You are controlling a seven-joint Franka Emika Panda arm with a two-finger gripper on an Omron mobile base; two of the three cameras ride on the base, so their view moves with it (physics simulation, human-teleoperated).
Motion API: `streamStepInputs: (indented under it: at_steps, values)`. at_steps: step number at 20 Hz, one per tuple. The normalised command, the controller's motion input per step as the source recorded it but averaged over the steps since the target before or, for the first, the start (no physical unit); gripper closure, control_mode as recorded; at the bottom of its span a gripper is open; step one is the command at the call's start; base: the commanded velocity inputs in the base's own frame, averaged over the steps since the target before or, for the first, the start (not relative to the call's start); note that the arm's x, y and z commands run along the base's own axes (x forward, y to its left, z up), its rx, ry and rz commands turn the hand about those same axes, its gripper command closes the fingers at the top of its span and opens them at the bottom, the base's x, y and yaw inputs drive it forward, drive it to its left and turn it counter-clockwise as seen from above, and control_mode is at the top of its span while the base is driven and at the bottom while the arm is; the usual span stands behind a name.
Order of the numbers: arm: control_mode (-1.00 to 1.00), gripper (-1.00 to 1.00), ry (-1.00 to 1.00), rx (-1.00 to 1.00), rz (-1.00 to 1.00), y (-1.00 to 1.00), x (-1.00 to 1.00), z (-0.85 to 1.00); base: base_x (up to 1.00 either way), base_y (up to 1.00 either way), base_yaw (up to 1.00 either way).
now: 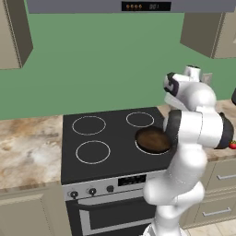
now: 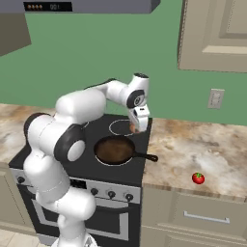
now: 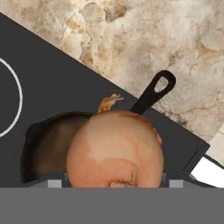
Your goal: Place the pan on the front right burner on the stove. Then place the tomato and the onion in the pan and turn on the front right burner.
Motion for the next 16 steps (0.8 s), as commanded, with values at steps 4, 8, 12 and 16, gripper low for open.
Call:
streamStepInputs:
  at_steps: [4, 8, 12, 16]
  values:
    - [-1.0, 1.0, 0.02, 0.0, 0.0, 0.46, -0.76, 0.14, 0.0, 0.0, 0.0]
    - [-1.0, 1.0, 0.0, 0.0, 0.0, 0.44, -0.28, 0.01, 0.0, 0.0, 0.0]
    - [-1.0, 1.0, -0.05, 0.0, 0.0, 0.37, 0.07, -0.01, 0.0, 0.0, 0.0]
    - [-1.0, 1.0, -0.01, 0.0, 0.0, 0.28, 0.15, -0.07, 0.0, 0.0, 0.0]
